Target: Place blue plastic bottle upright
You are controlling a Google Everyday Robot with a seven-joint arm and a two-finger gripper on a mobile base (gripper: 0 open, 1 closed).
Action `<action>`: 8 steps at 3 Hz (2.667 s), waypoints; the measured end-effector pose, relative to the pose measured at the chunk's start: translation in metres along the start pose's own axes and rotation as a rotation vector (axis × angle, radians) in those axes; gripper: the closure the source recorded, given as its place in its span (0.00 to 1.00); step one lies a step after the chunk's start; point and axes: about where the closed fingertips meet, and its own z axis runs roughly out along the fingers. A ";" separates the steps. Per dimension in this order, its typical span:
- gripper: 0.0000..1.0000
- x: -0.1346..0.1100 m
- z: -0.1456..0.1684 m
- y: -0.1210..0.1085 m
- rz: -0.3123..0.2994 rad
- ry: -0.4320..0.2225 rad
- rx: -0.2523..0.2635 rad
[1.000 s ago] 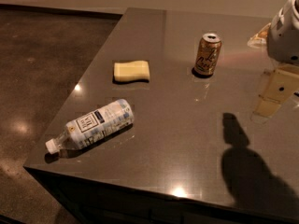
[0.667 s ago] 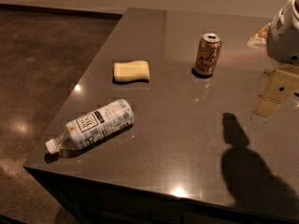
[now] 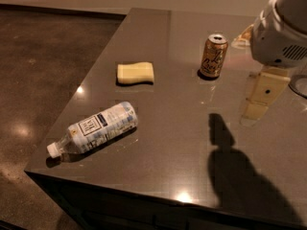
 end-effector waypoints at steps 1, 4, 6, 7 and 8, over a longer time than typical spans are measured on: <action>0.00 -0.031 0.020 -0.002 -0.084 -0.014 -0.047; 0.00 -0.126 0.072 0.038 -0.385 -0.040 -0.149; 0.00 -0.193 0.107 0.073 -0.552 -0.048 -0.231; 0.00 -0.220 0.120 0.084 -0.610 -0.050 -0.270; 0.00 -0.235 0.130 0.094 -0.638 -0.044 -0.287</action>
Offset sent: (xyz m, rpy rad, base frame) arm 0.0286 0.1003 -0.0447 -0.0316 0.1011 0.3012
